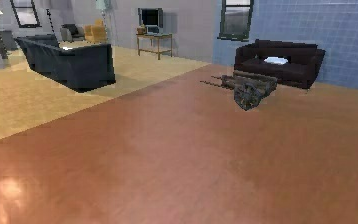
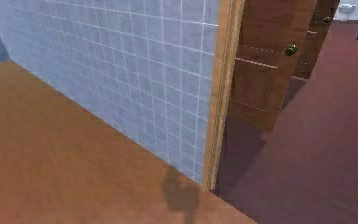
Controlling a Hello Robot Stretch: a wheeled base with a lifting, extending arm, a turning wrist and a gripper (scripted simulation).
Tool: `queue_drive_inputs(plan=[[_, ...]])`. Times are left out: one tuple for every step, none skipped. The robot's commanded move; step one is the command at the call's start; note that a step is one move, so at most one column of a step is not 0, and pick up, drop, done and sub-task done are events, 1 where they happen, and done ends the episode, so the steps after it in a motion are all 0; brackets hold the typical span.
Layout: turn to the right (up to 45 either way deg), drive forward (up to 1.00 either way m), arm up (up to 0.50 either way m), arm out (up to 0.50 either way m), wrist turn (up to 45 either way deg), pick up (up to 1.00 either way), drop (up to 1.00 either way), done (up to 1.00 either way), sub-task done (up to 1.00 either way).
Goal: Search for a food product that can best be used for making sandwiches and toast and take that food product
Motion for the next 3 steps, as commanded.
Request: queue_drive_inputs(plan=[[9.0,0.0,0.0,0.0,0.0,0.0,0.0,0.0,0.0],[0.0,0.3,0.0,0.0,0.0,0.0,0.0,0.0,0.0],[-45.0,0.0,0.0,0.0,0.0,0.0,0.0,0.0,0.0]])
